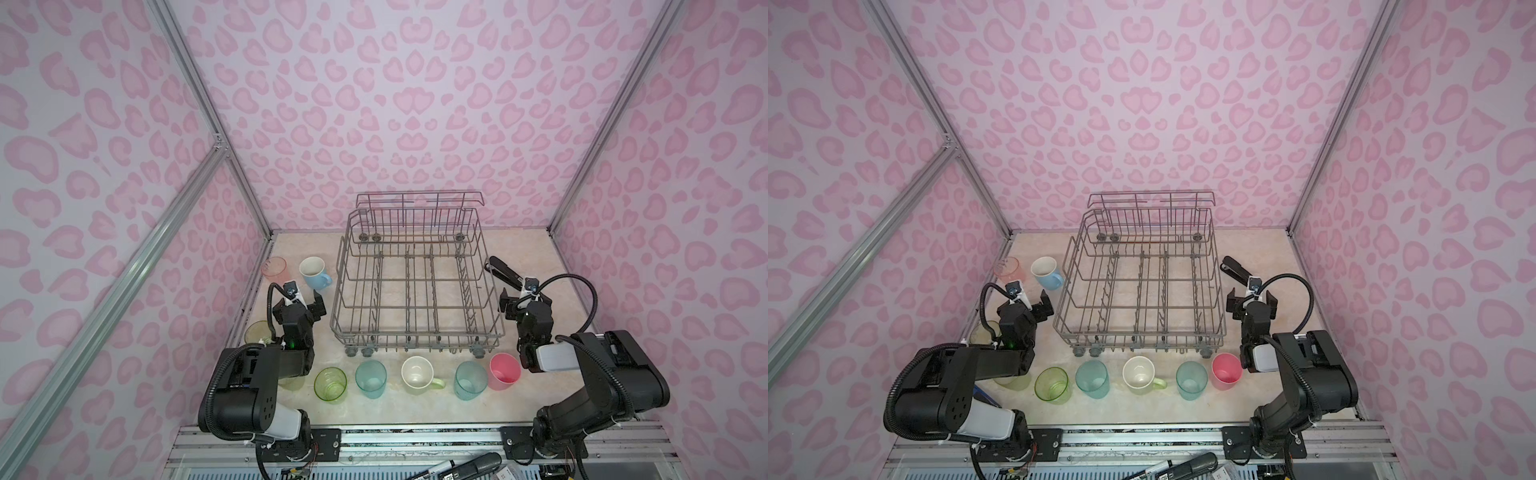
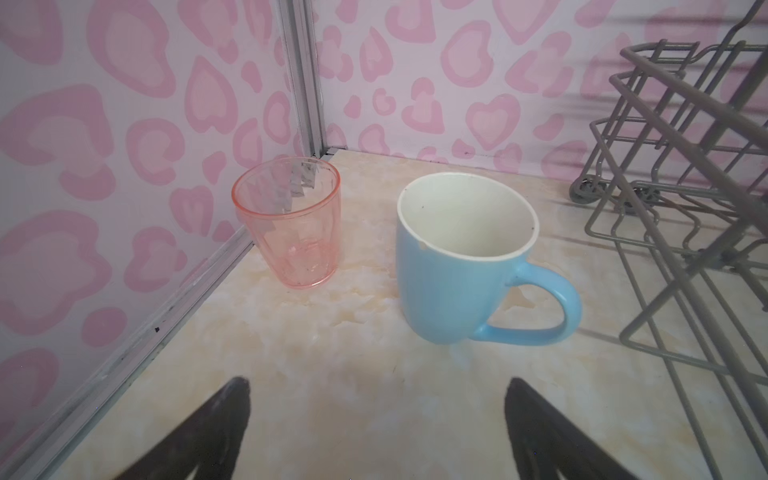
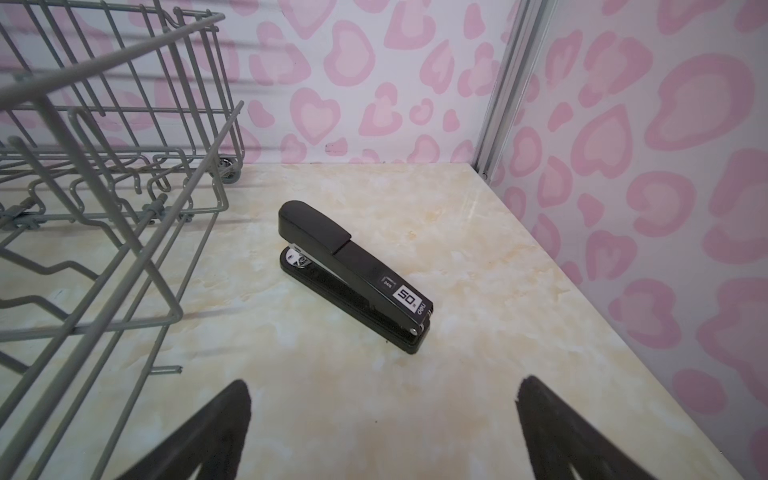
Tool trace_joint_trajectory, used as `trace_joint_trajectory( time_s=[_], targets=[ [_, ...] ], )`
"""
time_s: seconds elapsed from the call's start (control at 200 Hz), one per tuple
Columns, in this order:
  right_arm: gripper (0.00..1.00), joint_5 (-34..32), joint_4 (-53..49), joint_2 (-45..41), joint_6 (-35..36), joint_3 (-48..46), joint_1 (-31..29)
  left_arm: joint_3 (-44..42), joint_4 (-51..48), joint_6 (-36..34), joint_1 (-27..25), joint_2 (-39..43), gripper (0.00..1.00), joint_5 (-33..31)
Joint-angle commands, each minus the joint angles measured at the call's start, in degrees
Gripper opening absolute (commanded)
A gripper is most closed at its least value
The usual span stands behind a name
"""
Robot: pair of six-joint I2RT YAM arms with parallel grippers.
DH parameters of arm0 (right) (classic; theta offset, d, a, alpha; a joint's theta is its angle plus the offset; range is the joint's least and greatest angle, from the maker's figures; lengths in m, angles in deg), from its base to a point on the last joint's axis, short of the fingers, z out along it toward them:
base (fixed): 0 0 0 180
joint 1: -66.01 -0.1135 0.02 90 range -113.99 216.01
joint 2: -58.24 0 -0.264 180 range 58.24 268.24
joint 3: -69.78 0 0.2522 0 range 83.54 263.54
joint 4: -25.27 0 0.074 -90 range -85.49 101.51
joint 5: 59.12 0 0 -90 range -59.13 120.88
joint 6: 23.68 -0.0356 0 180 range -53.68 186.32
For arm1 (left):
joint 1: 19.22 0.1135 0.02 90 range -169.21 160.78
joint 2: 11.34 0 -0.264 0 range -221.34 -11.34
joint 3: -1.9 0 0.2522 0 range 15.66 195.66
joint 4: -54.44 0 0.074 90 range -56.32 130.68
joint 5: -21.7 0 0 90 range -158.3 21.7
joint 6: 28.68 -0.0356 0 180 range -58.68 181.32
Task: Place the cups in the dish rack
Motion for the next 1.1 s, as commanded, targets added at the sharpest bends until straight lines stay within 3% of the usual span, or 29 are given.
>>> trace_joint_trajectory(
  time_s=[0.0,0.765,1.095],
  targets=[
    [1.0,0.56,0.27,0.14,0.24,-0.06,0.02,-0.05,1.86,0.26,0.08,0.42,0.97,0.73],
    [1.0,5.3,-1.32,-0.11,-2.57,0.53,3.66,-0.01,1.82,0.22,0.05,0.44,0.97,0.69],
    [1.0,3.39,-1.85,-0.02,-1.96,0.85,2.72,0.04,1.56,0.32,0.07,0.43,0.97,0.74]
  ],
)
